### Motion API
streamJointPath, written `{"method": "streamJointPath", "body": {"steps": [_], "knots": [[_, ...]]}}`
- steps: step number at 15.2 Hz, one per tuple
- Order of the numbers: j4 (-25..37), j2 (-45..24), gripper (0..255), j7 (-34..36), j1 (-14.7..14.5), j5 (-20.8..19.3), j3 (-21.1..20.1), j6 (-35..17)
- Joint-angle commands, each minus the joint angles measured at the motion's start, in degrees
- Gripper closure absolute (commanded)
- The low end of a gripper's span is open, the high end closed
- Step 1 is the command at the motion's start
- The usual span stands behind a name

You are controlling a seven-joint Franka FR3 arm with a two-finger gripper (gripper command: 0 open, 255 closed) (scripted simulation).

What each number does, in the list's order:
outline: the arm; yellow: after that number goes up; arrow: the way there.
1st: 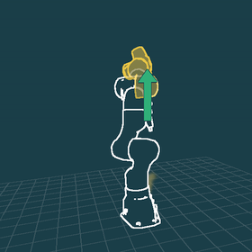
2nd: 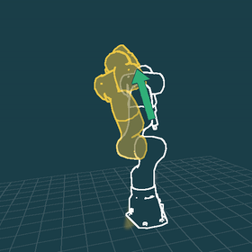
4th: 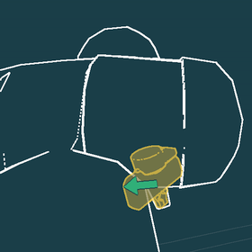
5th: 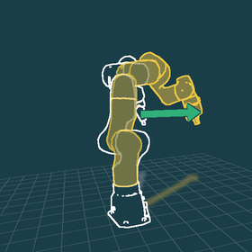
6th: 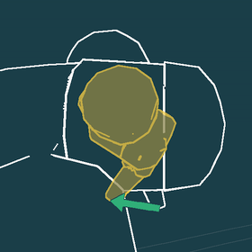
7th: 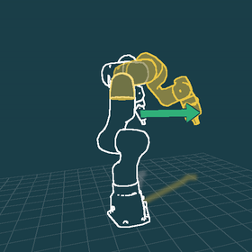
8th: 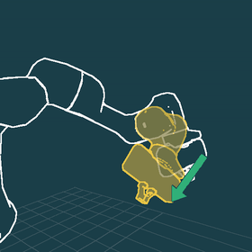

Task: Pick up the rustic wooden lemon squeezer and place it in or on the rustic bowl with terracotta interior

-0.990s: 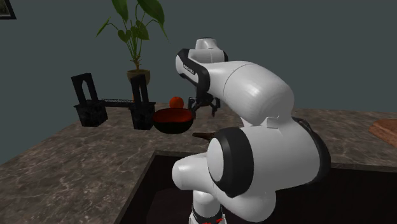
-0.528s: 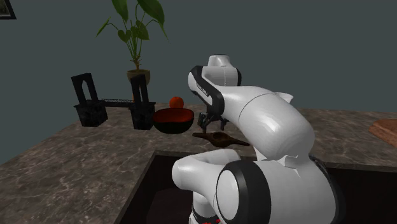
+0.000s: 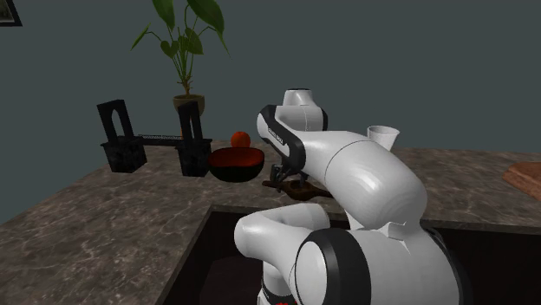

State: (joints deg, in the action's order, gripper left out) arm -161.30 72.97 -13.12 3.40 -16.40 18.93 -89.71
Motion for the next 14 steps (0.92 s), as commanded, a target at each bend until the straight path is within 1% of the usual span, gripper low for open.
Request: {"method": "streamJointPath", "body": {"steps": [1, 6, 7, 14], "knots": [[-0.35, 0.13, 0, -0.03, 0.09, -0.14, 0.13, -0.23], [-0.34, 0.12, 0, -0.03, 0.09, -0.13, 0.12, -0.23], [-0.34, 0.12, 255, -0.03, 0.09, -0.13, 0.12, -0.23], [-0.34, 0.11, 255, -0.04, 0.09, -0.15, 0.14, -0.24]]}}
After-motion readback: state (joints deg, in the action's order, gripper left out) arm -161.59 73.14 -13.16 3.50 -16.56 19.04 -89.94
